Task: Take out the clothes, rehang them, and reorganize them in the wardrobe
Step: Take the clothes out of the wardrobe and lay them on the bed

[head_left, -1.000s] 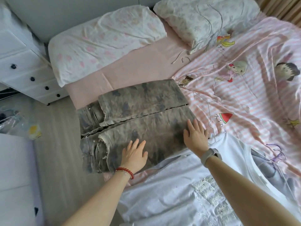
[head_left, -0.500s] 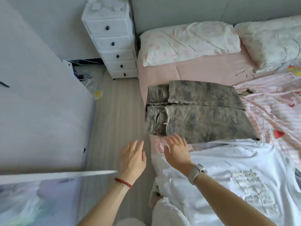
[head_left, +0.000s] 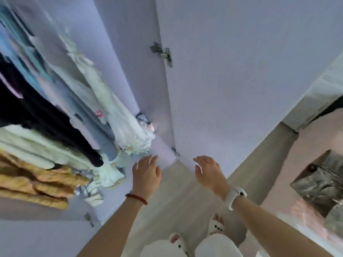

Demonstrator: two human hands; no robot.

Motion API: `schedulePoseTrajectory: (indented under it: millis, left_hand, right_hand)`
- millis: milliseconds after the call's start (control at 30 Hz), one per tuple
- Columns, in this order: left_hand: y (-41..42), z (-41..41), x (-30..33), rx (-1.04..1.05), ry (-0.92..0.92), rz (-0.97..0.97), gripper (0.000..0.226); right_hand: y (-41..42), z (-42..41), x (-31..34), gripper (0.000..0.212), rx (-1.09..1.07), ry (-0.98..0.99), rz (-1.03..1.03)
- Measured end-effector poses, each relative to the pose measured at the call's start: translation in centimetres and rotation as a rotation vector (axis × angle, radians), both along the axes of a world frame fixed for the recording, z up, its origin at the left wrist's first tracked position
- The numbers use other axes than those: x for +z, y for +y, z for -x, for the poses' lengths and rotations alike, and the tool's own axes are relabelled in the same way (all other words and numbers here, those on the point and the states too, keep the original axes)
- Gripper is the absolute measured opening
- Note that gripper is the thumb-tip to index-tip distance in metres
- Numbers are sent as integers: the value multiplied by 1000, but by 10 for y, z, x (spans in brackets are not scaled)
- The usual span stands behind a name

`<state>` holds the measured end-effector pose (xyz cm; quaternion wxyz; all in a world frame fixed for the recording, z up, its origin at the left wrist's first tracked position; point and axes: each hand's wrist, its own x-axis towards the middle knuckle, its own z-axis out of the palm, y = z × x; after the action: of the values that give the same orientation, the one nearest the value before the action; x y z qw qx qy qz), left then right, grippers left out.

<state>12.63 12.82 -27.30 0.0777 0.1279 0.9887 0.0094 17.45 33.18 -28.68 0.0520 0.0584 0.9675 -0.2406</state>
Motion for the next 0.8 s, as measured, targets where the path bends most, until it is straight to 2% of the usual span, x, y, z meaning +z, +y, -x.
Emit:
schedulePoseTrajectory:
  millis: [133, 267, 367, 433, 500, 633, 800]
  left_hand:
    - [-79, 23, 38, 189, 97, -61, 43]
    - [-129, 49, 79, 322, 244, -243, 39]
    - [-143, 81, 122, 315, 487, -348, 34]
    - [-150, 111, 152, 275, 666, -347, 32]
    - [-159, 142, 178, 268, 750, -311, 33]
    - [-180, 203, 210, 342, 762, -230, 40]
    - [-201, 257, 212, 511, 610, -159, 52]
  right_hand:
    - [-74, 68, 36, 37, 217, 91, 18]
    - [-135, 128, 75, 34, 343, 148, 116]
    - [-172, 188, 113, 33, 351, 214, 279]
    - [-194, 232, 145, 32, 338, 269, 408]
    - [-214, 273, 171, 32, 332, 323, 500]
    - [-243, 344, 208, 34, 310, 355, 618]
    - [-283, 407, 245, 41, 422, 202, 697]
